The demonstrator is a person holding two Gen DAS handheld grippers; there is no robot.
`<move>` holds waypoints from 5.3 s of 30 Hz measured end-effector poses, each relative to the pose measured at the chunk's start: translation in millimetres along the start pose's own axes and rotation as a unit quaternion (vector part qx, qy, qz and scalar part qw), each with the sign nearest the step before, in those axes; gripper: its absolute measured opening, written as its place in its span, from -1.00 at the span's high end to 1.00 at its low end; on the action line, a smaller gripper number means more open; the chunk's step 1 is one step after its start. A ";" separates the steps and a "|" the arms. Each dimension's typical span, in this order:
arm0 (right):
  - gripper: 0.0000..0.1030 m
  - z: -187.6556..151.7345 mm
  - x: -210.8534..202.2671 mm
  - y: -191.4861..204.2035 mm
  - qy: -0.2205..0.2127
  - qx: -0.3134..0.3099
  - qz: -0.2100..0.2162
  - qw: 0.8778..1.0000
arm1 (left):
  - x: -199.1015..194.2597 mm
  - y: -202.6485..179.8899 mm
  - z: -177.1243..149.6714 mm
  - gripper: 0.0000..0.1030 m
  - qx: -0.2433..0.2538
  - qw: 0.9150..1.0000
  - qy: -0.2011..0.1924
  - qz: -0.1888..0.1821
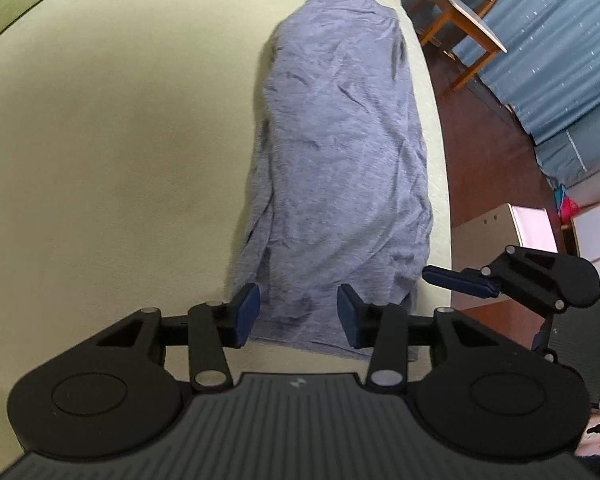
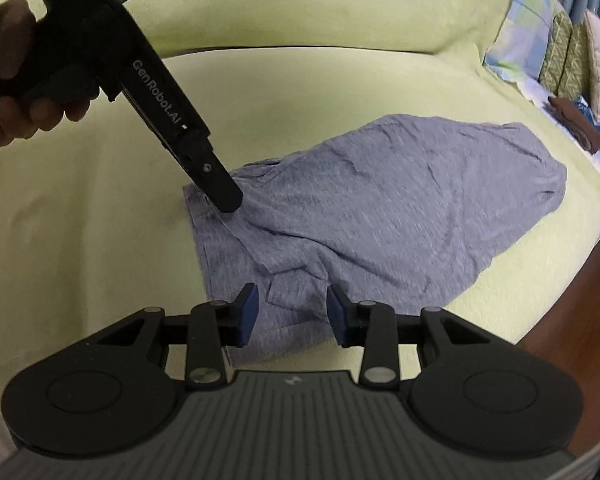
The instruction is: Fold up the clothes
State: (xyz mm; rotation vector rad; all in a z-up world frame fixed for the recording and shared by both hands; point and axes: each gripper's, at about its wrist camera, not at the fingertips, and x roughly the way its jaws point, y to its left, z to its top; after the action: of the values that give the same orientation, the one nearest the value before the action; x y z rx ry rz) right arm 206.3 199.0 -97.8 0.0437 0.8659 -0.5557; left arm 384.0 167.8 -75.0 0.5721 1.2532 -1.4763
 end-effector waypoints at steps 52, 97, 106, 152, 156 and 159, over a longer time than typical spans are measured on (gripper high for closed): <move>0.99 -19.0 -5.9 33.8 0.024 -0.108 0.022 0.994 | 6.7 -3.7 -0.3 0.97 0.129 0.989 0.056 0.046; 0.66 -20.9 12.2 33.1 0.058 -0.076 -0.015 0.995 | 6.4 15.6 5.1 0.44 0.114 0.990 0.078 0.024; 0.66 -3.5 -21.3 -21.9 0.029 0.064 0.013 0.997 | -32.4 2.7 3.8 0.07 0.098 0.991 0.088 0.038; 0.58 -10.3 66.1 -249.9 0.059 0.358 0.184 0.914 | 70.7 -151.3 -30.8 -0.06 0.030 0.992 0.016 0.118; 0.58 -17.0 60.5 -247.8 0.073 0.385 0.189 0.901 | 67.5 -144.8 -27.1 0.10 0.042 0.990 0.016 0.135; 0.58 -27.6 49.7 -241.7 0.084 0.420 0.207 0.880 | 63.6 -142.5 -30.0 0.10 0.060 0.988 0.024 0.142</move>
State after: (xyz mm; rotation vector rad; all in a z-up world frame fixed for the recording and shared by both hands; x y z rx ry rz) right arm 96.3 -23.3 -107.9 1.0640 0.6946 -0.4894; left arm 226.1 152.1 -83.1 0.8340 1.0741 -1.3093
